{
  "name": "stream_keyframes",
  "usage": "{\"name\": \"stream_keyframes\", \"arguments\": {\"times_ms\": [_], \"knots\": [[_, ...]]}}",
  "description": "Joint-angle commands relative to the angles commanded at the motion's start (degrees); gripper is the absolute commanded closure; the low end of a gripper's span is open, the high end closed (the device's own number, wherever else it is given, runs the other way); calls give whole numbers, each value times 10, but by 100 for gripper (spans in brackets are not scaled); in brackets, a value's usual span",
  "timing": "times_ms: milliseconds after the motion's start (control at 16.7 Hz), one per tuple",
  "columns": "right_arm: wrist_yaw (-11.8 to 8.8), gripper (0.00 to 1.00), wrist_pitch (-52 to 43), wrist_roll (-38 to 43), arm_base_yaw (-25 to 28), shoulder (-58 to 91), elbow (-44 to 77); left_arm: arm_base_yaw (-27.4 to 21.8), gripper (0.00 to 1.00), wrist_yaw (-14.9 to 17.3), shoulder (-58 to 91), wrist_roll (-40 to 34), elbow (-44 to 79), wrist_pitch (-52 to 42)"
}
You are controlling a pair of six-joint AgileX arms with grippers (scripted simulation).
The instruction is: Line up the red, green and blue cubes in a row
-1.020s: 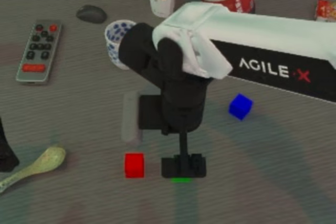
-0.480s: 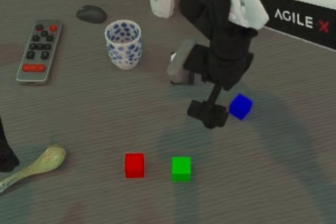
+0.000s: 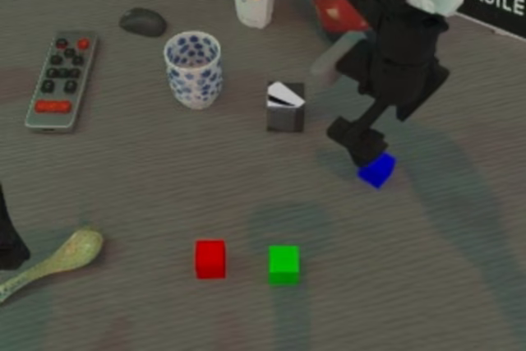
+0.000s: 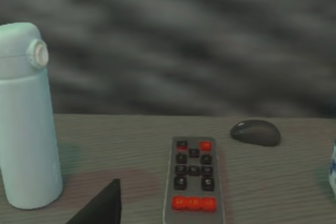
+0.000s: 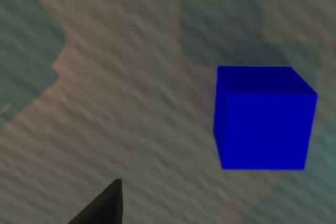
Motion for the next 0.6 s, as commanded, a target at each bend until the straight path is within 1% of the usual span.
{"name": "stream_keyframes", "arguments": {"times_ms": [180, 480, 600], "knots": [[0, 0, 23, 2, -1, 9, -16, 0, 0, 0, 0, 0, 0, 0], [0, 0, 132, 2, -1, 49, -81, 0, 0, 0, 0, 0, 0, 0], [1, 0, 160, 3, -1, 61, -99, 0, 0, 0, 0, 0, 0, 0]]}}
